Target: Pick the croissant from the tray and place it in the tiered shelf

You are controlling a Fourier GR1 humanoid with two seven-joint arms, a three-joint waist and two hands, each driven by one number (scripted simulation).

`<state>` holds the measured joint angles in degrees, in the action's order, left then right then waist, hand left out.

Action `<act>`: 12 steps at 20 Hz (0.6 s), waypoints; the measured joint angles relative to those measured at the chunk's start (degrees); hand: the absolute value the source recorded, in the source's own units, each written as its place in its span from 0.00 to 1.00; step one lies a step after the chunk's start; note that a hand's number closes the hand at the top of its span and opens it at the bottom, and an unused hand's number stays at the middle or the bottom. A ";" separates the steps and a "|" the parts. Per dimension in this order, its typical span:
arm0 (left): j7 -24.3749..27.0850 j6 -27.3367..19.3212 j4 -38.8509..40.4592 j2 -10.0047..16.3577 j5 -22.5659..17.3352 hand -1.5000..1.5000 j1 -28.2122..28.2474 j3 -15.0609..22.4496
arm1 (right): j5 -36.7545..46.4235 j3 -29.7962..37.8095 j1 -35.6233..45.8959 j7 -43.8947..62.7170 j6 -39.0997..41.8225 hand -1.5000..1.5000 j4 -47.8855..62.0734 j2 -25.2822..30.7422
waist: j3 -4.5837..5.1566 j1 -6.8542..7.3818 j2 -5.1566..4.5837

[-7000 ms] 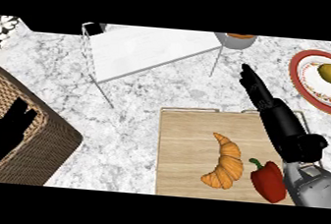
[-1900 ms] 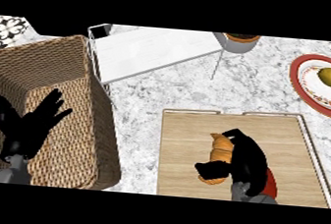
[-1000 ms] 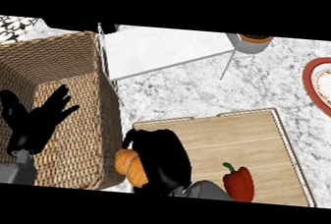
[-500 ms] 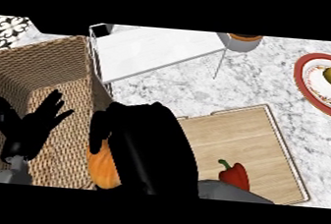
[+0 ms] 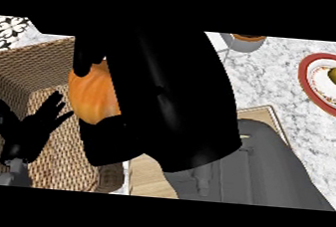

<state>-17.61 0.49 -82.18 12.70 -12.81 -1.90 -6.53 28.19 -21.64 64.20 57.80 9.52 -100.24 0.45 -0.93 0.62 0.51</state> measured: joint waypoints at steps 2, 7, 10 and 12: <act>-0.03 -0.11 -0.15 -0.04 0.10 0.50 -0.02 0.05 | -0.94 3.96 3.13 -0.63 0.44 1.00 3.05 0.55 | 0.00 0.08 -0.08; -0.53 -0.45 -0.14 -0.11 0.07 0.50 -0.30 0.15 | -2.15 11.43 10.99 -2.56 1.12 1.00 12.16 2.35 | 0.03 0.35 -0.23; -0.47 -0.12 -0.09 -0.03 -0.23 0.50 -0.55 0.14 | -1.91 14.01 14.38 -6.01 0.95 1.00 18.84 3.67 | 0.05 0.61 -0.39; -0.81 -0.19 -0.02 -0.01 -0.03 0.50 -0.75 0.16 | -2.46 15.76 16.20 -8.24 1.54 1.00 22.50 4.75 | 0.10 0.63 -0.43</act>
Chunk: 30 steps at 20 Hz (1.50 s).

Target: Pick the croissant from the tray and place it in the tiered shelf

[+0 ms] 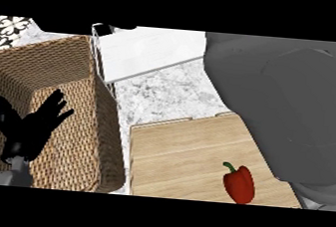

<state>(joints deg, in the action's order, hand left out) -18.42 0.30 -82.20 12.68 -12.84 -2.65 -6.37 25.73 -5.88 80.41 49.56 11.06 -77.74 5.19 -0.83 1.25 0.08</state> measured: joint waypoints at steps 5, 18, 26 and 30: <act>-0.18 -0.12 0.06 -0.07 0.18 0.50 -0.35 0.14 | -0.55 2.08 3.07 -6.46 1.26 1.00 9.94 1.37 | -0.01 0.24 -0.13; -0.39 0.70 -0.32 -0.23 0.50 0.50 -0.81 0.27 | 4.40 2.97 8.15 -24.57 -3.90 1.00 33.34 1.64 | 0.14 0.90 -0.46; -0.26 0.73 -0.24 -0.47 0.67 0.50 -1.20 0.32 | 6.94 4.41 10.55 -33.12 -10.12 1.00 44.35 1.08 | 0.07 1.36 -0.67; -0.25 1.02 0.02 -0.46 0.49 0.50 -1.27 0.09 | 6.83 5.68 11.94 -36.85 -11.23 1.00 48.33 0.89 | 0.04 1.35 -0.64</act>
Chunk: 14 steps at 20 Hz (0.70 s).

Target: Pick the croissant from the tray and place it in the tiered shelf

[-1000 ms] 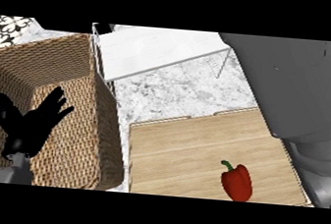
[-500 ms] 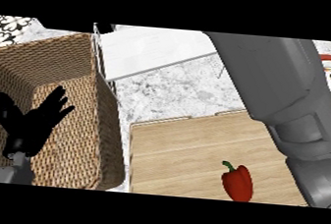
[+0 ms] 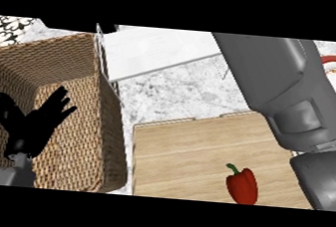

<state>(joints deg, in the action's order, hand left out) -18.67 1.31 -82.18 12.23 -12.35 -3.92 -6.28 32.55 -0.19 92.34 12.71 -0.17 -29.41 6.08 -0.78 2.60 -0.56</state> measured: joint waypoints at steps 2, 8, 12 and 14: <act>-0.13 -0.25 -0.22 -0.06 0.20 0.50 0.12 0.09 | 0.10 0.35 0.72 -1.16 0.09 1.00 1.55 0.20 | 0.02 -0.06 0.05; -0.58 0.11 -0.42 0.04 0.05 0.50 0.36 -0.14 | 1.61 -0.11 2.18 -4.17 1.12 1.00 5.14 1.00 | 0.07 -0.34 0.13; -0.55 -0.37 -0.75 -0.19 0.44 0.50 0.31 0.09 | -1.25 4.35 3.43 -2.23 -3.04 0.00 6.70 0.65 | 0.08 -0.08 -0.01; -0.66 -0.32 -0.76 -0.17 0.37 0.50 0.34 0.04 | -2.83 6.50 3.69 -1.77 -4.61 0.00 7.25 0.59 | 0.09 -0.10 -0.01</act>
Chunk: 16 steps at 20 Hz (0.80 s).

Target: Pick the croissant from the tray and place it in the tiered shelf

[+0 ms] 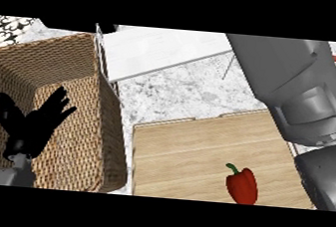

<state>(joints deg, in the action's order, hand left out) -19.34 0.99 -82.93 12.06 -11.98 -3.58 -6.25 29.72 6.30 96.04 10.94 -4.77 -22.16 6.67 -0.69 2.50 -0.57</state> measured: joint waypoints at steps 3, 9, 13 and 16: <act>-0.10 0.72 -0.14 0.09 -0.11 0.50 0.18 -0.05 | -2.92 3.38 0.28 0.15 -1.21 0.00 0.20 0.09 | 0.05 -0.14 0.04; 0.18 0.69 -0.01 -0.01 -0.18 0.50 0.36 -0.44 | -9.52 10.32 0.93 -0.42 -2.43 0.00 -0.20 0.76 | -0.07 -0.37 0.13; 0.94 0.79 0.12 -0.12 -0.05 0.50 0.48 -0.40 | -12.83 14.29 1.48 -0.12 -5.72 0.00 -0.39 1.41 | -0.14 -0.40 0.16; 1.27 0.82 0.21 -0.16 -0.10 0.50 0.49 -0.48 | -13.34 15.70 1.18 -0.60 -8.64 0.00 -0.20 3.29 | -0.22 -0.41 0.12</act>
<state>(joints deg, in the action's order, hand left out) -18.07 1.81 -82.73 11.90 -12.08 -3.09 -6.72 16.38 22.01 97.22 10.34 -13.41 -22.37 9.96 -0.91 2.09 -0.45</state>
